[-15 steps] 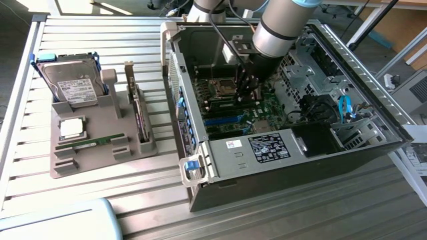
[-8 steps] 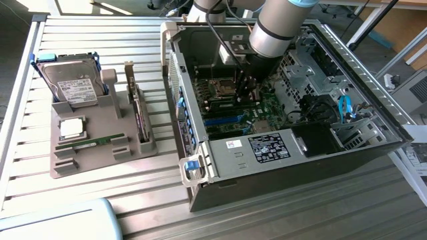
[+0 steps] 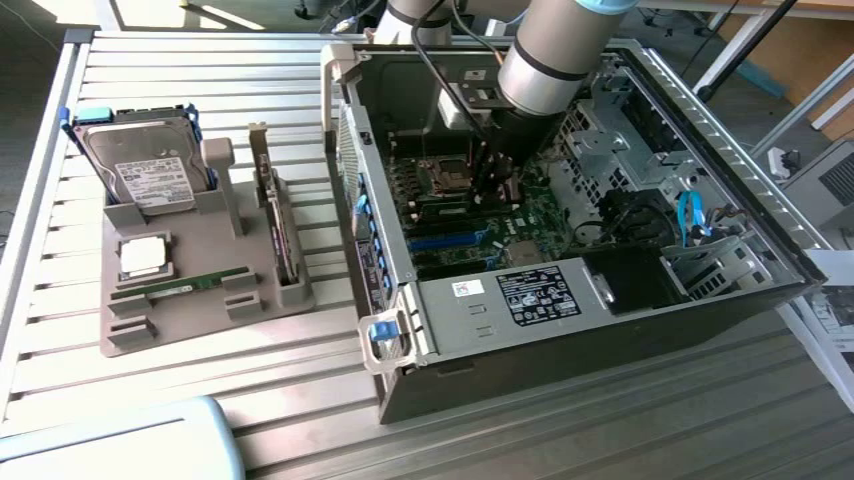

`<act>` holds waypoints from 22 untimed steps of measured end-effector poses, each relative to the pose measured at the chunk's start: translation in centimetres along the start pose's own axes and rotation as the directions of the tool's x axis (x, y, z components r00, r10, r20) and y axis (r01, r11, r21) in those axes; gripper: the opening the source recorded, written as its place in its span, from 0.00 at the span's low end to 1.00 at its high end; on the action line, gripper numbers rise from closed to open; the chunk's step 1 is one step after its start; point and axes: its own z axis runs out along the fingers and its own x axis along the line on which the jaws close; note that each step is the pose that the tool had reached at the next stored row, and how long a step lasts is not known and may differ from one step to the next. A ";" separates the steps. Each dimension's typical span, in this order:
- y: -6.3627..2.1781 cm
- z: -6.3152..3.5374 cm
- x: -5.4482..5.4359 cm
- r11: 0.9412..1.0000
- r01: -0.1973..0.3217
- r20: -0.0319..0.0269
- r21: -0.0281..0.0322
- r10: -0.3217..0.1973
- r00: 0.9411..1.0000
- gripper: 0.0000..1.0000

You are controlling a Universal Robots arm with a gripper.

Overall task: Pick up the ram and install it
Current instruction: 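Insert the ram into the slot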

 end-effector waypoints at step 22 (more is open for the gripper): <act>0.05 -0.45 0.0 0.998 0.061 -0.006 -0.001 -0.061 0.998 0.14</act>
